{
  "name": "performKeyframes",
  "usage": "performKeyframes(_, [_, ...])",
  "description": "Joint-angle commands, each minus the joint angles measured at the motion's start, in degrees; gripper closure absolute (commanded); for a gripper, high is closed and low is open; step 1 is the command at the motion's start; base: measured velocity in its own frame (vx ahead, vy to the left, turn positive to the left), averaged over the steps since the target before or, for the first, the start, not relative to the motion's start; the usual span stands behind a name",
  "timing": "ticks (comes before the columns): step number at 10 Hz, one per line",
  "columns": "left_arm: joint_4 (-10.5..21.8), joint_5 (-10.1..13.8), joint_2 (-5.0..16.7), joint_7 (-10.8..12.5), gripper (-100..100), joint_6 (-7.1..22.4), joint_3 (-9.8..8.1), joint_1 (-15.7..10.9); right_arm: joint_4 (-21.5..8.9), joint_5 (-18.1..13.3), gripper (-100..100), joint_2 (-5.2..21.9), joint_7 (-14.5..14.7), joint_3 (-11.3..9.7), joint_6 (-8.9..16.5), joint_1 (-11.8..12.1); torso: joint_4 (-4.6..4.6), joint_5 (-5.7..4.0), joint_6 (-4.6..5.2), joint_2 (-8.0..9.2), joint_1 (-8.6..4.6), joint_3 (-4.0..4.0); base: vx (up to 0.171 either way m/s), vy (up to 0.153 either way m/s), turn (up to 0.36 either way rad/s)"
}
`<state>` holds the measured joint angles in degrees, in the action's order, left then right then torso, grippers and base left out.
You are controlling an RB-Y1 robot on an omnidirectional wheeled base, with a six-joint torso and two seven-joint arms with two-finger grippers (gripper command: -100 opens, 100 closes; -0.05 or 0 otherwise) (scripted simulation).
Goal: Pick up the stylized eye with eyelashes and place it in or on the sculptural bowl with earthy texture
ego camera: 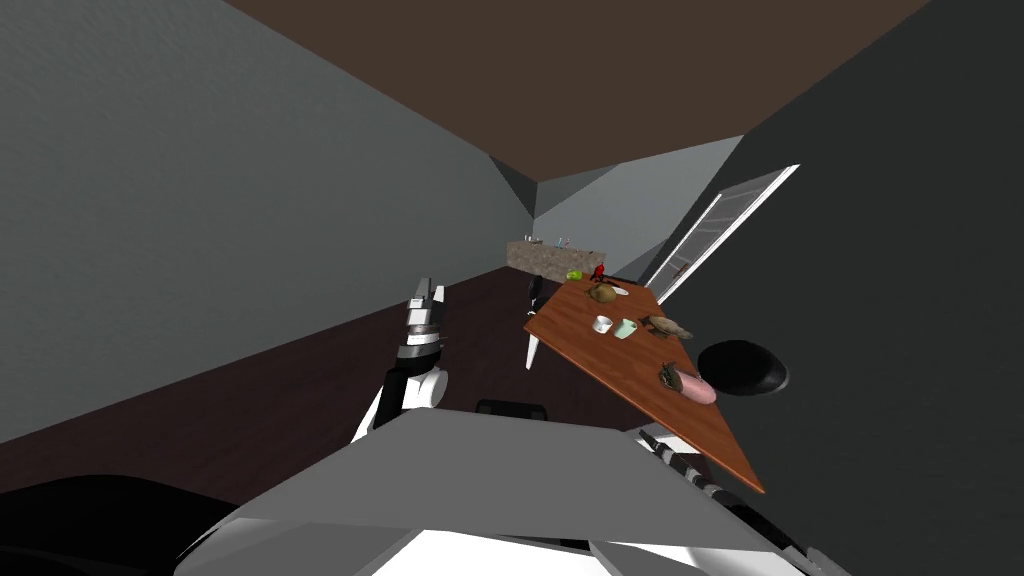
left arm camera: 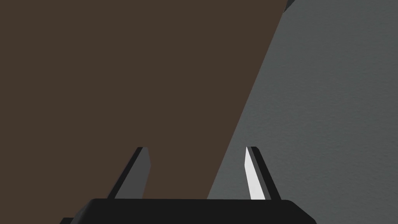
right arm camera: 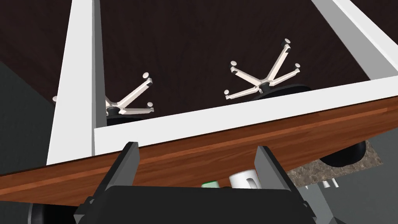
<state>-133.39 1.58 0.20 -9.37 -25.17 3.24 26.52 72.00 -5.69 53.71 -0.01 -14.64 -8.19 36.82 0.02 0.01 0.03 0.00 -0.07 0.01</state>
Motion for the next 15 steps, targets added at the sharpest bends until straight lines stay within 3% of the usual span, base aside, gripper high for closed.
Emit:
performKeyframes(1, [0.0,0.0,0.0,0.0,0,0.0,0.0,0.0,-2.2,0.1,-100,1.1,0.1,-0.8,0.5,-1.1,0.0,0.0,0.0,0.0,0.0,0.0,0.047,0.016,0.09])
performKeyframes(2, [0.0,0.0,0.0,0.0,0,0.0,0.0,0.0,-4.4,0.1,-100,3.3,0.8,-1.1,0.8,-1.2,-0.01,-0.02,0.02,-0.02,-0.02,-0.01,0.063,0.025,0.172])
performKeyframes(3, [0.0,0.0,0.0,0.0,0,0.0,0.0,0.0,-4.9,0.1,-100,3.3,0.8,-1.1,0.8,-1.2,-0.02,0.0,-0.01,-0.08,0.0,-0.05,0.064,0.018,0.077])
performKeyframes(6, [0.0,0.0,0.0,0.0,0,0.0,-0.01,0.0,-9.0,0.2,-100,7.3,2.1,-1.7,1.4,-1.4,-0.02,-0.01,0.05,-0.06,0.01,-0.04,0.062,0.022,0.104])
performKeyframes(9, [0.0,0.0,0.0,0.0,0,0.0,-0.01,0.0,-10.0,0.2,-100,7.3,2.1,-1.7,1.4,-1.4,0.0,-0.02,0.06,0.03,-0.02,0.01,0.029,0.007,0.013])
performKeyframes(11, [0.0,0.0,0.0,0.0,0,0.0,0.0,0.0,-14.0,0.3,-100,10.8,3.4,-2.3,1.7,-1.6,0.01,-0.01,0.01,0.04,0.0,0.02,0.067,0.023,0.142])
performKeyframes(12, [0.0,0.0,0.0,0.0,0,0.0,0.0,0.0,-14.6,0.3,-100,10.9,3.4,-2.3,1.7,-1.6,-0.03,0.02,0.01,-0.13,0.02,-0.07,0.078,0.009,0.039])
performKeyframes(15, [0.0,0.0,0.0,0.0,0,0.0,-0.01,0.0,-20.2,0.6,-100,15.0,5.0,-3.0,1.8,-1.9,-0.05,-0.01,0.0,-0.25,-0.06,-0.14,0.108,-0.003,0.094])
